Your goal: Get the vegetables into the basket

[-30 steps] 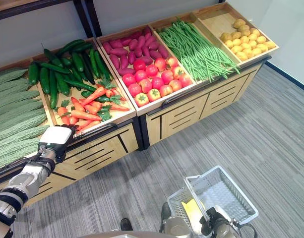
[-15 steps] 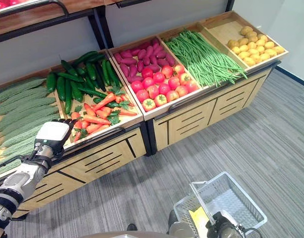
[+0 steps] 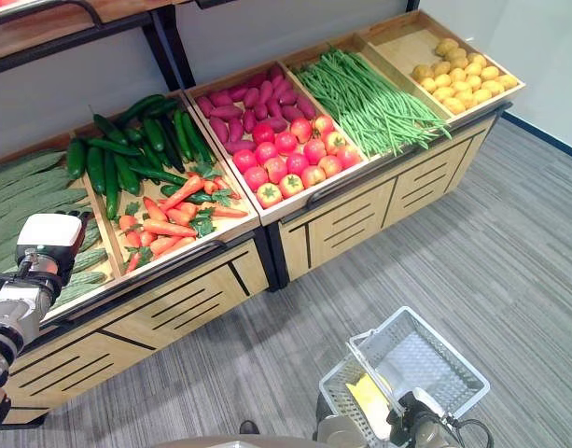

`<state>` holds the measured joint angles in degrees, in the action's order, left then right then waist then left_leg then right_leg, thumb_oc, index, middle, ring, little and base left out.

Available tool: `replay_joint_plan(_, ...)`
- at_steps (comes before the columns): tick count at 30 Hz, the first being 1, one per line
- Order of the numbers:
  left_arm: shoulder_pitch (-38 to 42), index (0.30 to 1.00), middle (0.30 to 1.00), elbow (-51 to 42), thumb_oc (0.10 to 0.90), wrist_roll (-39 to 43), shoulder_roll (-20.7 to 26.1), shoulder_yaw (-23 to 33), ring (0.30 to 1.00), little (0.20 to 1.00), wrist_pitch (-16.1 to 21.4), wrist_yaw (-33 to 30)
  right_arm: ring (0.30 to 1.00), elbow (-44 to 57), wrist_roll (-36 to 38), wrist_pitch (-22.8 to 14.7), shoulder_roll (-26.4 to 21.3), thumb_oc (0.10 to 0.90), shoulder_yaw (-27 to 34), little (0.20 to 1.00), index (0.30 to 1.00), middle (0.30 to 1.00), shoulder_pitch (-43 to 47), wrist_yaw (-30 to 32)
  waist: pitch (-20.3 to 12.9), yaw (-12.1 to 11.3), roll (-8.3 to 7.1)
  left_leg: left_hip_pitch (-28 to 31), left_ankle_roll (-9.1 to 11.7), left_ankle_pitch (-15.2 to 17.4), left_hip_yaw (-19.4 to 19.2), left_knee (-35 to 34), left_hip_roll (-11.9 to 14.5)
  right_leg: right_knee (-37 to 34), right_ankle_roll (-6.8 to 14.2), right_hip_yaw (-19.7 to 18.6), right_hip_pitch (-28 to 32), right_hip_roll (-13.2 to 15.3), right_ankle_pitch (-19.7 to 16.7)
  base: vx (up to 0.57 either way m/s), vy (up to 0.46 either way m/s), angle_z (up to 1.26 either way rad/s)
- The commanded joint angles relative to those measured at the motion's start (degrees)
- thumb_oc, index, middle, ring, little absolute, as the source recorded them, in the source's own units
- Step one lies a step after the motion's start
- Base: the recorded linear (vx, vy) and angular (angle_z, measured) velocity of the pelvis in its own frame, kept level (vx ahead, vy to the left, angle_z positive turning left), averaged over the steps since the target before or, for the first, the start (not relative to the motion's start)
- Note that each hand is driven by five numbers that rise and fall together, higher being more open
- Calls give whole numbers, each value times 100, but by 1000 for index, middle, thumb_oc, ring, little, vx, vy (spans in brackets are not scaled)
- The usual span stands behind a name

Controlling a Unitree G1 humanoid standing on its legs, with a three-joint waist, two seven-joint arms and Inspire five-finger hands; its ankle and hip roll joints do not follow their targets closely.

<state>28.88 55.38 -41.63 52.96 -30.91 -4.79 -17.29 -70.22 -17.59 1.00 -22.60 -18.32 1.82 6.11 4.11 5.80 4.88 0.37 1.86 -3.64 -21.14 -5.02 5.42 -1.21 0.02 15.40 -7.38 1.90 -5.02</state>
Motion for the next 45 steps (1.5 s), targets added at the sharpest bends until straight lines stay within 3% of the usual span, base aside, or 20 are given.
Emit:
replay_joint_plan(1,1022,1000,1000,304,900,87,599,357,1000,1000,-402,-141,300,-123,-68,-10,49,400,-300,300,300,300,234,-4,169,80,-282,231,-104,809,-17,2,-342,-379,761,-294,480,359,207,44,-9,-1)
replay_joint_plan(8,1001,1000,1000,919,900,103,586,314,1000,1000,-487,-64,300,-81,34,-18,58,400,-388,300,300,300,385,10,265,116,-192,-42,-67,732,-145,2,-316,-379,750,-444,125,328,138,48,-19,-8)
replay_joint_plan(12,725,1000,1000,758,900,123,581,479,1000,1000,-475,-158,300,-90,15,0,76,400,-428,300,300,300,469,13,296,74,-149,-166,-42,695,-212,2,-303,-379,742,-530,-48,309,110,55,-61,-11)
replay_joint_plan(14,266,1000,1000,564,900,365,311,834,1000,1000,-437,-170,300,-126,-5,46,69,400,-373,300,300,300,469,23,330,52,-105,-117,-21,693,-202,2,-283,-379,715,-515,13,303,156,75,-74,-14)
replay_joint_plan(22,86,1000,1000,485,900,702,-272,1103,1000,1000,-541,-121,300,-51,1,129,-13,400,-283,300,300,300,550,43,480,114,-37,-181,20,616,-162,2,-254,-379,663,-463,-15,286,200,17,-26,-3)
replay_joint_plan(24,105,1000,1000,586,900,955,-551,1235,1000,1000,-595,-155,300,-41,30,150,28,400,-286,300,300,300,608,55,526,134,-68,-314,23,580,-172,2,-233,-379,654,-508,-168,258,165,-24,-18,0)
replay_joint_plan(32,177,1000,1000,632,900,1322,-822,1404,1000,1000,-611,-329,300,14,48,162,80,400,-367,300,300,300,570,48,550,153,-152,-458,41,538,-300,2,-185,-379,623,-597,-372,221,111,-7,-11,-4)
replay_joint_plan(37,397,1000,1000,633,900,1420,-958,1228,1000,1000,-563,-338,300,-11,61,175,100,400,-444,300,300,300,613,94,540,178,-218,-479,40,533,-344,2,-163,-379,610,-667,-422,196,78,-20,-16,-7)
replay_joint_plan(45,-432,1000,1000,-290,900,1378,-1144,1555,1000,1000,-426,63,300,26,-36,288,33,400,-243,300,300,300,492,-31,507,68,-144,-159,5,627,-269,2,-200,-379,589,-554,-54,245,170,-18,4,-2)
